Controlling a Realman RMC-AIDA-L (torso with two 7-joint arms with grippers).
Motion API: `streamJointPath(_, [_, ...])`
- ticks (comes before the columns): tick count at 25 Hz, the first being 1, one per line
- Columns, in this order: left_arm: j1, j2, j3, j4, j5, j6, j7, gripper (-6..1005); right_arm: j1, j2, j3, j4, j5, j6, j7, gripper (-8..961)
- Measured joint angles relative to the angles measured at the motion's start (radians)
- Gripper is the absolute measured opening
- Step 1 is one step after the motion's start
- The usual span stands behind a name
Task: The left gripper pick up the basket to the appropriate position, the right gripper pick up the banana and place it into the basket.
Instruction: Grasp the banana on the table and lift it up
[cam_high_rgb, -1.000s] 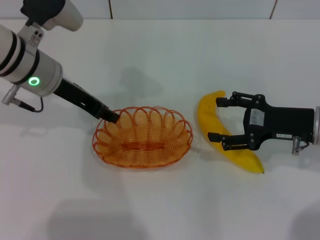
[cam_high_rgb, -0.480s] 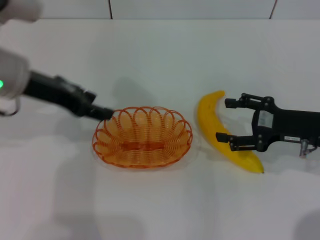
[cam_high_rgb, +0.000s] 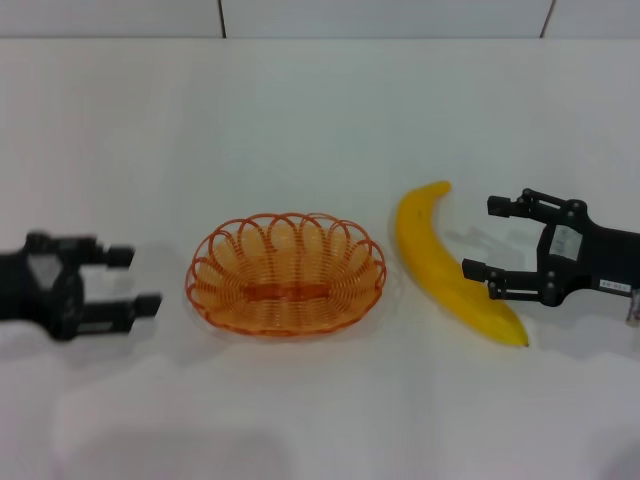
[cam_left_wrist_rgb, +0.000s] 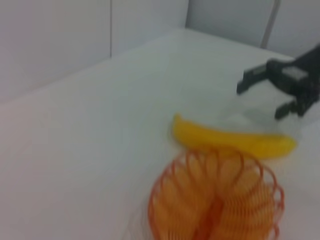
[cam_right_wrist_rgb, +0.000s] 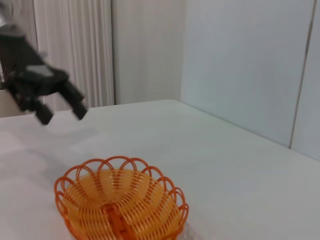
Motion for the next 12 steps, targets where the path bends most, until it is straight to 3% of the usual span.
streamJointPath(4, [0.022,0.011,-0.058,-0.120,0.032,0.024,0.141,714,-0.008,0.000,-0.001,-0.004,0.000,-0.004,-0.001,894])
streamJointPath(7, [0.033,0.003,-0.147,-0.203,0.028,0.051,0.309,717,-0.011,0.002,-0.002,-0.005,-0.001,-0.005,-0.001,894])
streamJointPath(12, [0.011,0.000,-0.240,-0.312,0.026,0.054,0.406,726,-0.005,0.004,-0.008,-0.010,-0.004,-0.050,0.002,894])
